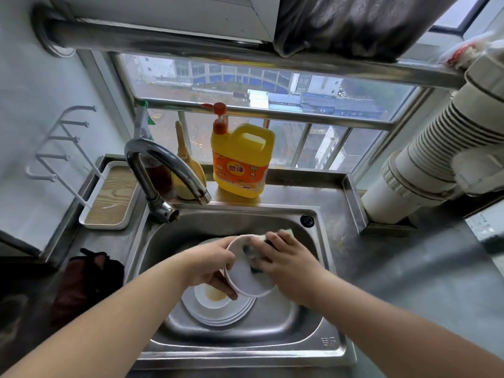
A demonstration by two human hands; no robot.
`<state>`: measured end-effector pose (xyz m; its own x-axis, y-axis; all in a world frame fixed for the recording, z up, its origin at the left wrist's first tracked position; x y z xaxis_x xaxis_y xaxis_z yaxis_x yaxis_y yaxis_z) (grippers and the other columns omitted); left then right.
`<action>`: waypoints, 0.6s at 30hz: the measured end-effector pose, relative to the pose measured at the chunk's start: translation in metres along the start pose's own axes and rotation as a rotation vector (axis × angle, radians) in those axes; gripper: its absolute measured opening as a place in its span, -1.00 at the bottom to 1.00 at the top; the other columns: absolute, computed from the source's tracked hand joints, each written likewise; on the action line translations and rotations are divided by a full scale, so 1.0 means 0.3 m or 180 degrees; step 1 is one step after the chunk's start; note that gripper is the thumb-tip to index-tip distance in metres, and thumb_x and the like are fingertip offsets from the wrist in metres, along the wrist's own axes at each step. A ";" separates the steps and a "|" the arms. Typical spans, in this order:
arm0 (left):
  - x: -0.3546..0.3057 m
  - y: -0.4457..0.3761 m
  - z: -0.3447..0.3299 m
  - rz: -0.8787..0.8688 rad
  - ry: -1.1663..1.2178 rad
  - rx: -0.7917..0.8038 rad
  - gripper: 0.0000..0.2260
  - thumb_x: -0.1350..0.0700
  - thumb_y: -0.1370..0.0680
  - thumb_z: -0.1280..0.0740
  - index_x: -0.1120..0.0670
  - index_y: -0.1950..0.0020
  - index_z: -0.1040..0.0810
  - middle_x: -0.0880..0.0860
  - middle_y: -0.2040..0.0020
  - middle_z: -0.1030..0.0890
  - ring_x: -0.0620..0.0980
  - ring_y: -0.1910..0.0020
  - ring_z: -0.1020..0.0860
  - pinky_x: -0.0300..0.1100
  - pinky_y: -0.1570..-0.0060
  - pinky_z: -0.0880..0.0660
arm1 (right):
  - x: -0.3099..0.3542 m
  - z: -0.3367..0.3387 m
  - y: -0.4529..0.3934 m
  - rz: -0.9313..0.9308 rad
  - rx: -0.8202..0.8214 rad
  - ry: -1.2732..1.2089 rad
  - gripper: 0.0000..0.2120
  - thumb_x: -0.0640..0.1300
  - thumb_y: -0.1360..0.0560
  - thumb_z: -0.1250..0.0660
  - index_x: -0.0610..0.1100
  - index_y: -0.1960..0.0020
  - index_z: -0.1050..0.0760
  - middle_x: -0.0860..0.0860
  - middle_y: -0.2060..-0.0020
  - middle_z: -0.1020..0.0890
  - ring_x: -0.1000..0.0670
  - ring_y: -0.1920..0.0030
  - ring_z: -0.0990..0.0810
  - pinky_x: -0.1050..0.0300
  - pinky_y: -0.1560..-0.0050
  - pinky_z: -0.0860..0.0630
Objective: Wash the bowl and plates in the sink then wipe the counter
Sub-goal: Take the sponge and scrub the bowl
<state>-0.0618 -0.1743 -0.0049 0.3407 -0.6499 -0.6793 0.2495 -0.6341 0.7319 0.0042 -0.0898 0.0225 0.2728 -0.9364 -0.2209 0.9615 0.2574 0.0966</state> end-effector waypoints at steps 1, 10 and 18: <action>0.014 -0.008 -0.004 -0.0008 0.0044 -0.0127 -0.46 0.41 -0.46 -0.02 -0.12 -0.19 -0.50 0.17 -0.10 -0.56 0.25 0.02 -0.62 0.21 0.14 -0.60 | 0.020 -0.019 0.015 -0.0322 0.0217 -0.0243 -0.62 0.00 -0.24 -0.30 0.05 -0.04 -0.64 -0.07 -0.16 -0.59 -0.17 -0.11 -0.37 -0.08 -0.22 -0.28; 0.044 0.008 0.023 0.0206 0.0229 -0.0351 -0.59 0.34 -0.49 -0.09 0.01 -0.25 -0.44 0.24 -0.10 -0.50 0.28 0.03 -0.61 0.17 0.11 -0.61 | 0.086 -0.041 0.073 -0.0904 0.0487 -0.0481 -0.49 0.20 -0.06 -0.55 0.11 0.01 -0.62 -0.11 -0.02 -0.66 -0.16 0.14 -0.61 -0.03 0.09 -0.57; 0.065 -0.005 -0.014 -0.0672 0.1262 -0.0874 -0.44 0.32 -0.51 -0.15 -0.28 -0.32 -0.27 0.16 -0.19 -0.43 0.23 -0.09 -0.53 -0.02 0.22 -0.60 | 0.082 -0.014 0.005 -0.1873 0.0006 -0.0952 -0.67 0.07 -0.07 -0.56 0.11 0.18 -0.63 0.06 0.06 -0.69 -0.09 0.28 -0.60 0.01 0.30 -0.52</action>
<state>-0.0517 -0.1841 -0.0190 0.5610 -0.2777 -0.7799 0.5601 -0.5664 0.6046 0.0124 -0.1114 0.0133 -0.3196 -0.9466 0.0417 0.9471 -0.3178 0.0437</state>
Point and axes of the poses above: each hand's wrist, its own y-axis away from the middle knuckle, its own z-axis out of the back of the hand, x = y × z, the point moved 8 cm from there along -y, towards the middle knuckle
